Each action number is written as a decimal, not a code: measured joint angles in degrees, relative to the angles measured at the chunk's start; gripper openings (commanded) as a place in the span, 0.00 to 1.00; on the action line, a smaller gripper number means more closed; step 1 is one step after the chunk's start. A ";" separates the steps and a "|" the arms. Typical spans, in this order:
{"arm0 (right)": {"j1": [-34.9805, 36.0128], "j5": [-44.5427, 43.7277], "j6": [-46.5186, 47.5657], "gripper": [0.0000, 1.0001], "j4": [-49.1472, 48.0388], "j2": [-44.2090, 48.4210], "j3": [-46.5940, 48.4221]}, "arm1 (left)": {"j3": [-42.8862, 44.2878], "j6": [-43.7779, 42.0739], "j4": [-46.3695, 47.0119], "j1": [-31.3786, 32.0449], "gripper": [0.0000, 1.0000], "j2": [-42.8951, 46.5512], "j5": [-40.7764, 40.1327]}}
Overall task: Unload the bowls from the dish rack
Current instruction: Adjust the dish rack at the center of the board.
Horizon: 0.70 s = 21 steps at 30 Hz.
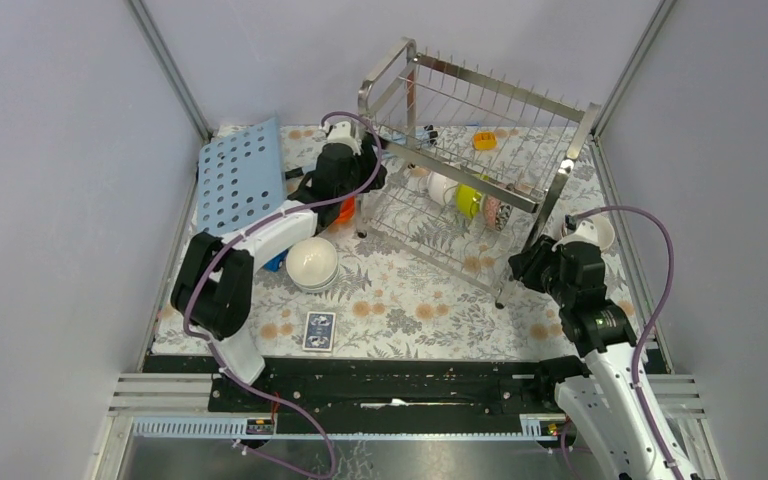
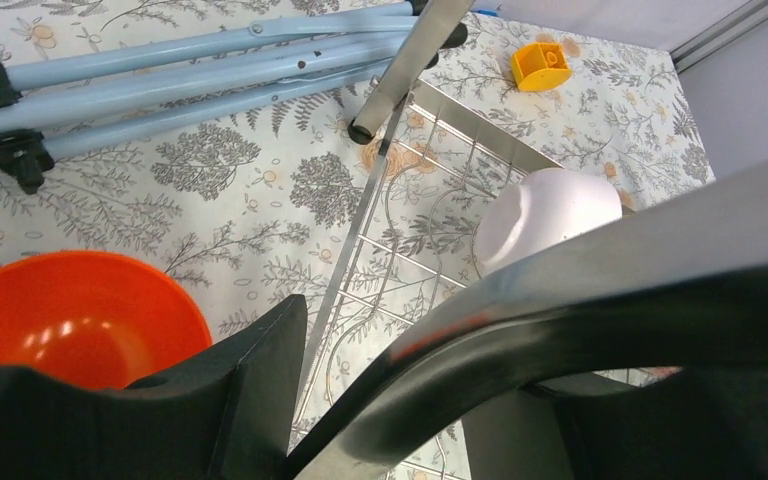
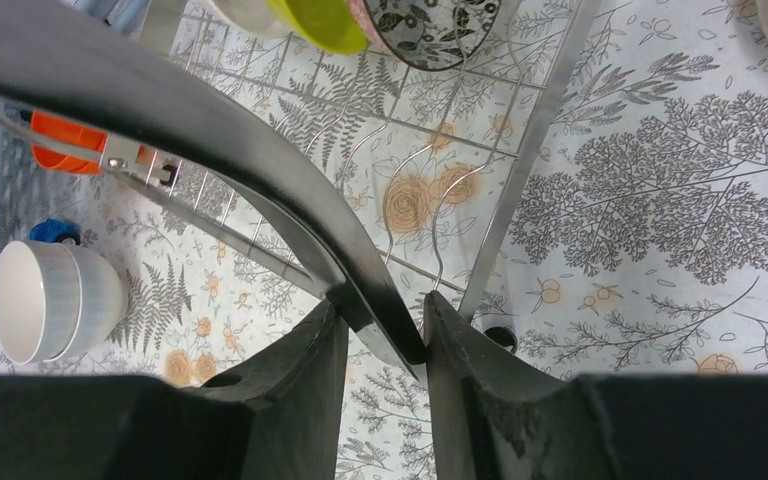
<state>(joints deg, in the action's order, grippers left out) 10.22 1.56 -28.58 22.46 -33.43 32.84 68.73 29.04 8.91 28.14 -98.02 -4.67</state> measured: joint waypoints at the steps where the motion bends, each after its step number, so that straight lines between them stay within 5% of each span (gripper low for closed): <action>1: 0.00 0.22 -0.17 0.15 0.28 0.20 0.02 | 0.66 0.00 0.17 -0.02 0.57 -0.61 0.24; 21: -0.09 11.26 -3.54 0.24 2.95 1.70 0.09 | 14.19 0.81 1.38 -1.11 0.69 -12.76 4.90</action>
<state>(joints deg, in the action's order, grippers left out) 10.13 12.82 -32.12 25.41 -31.73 32.93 82.91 29.85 10.28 27.03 -110.78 0.23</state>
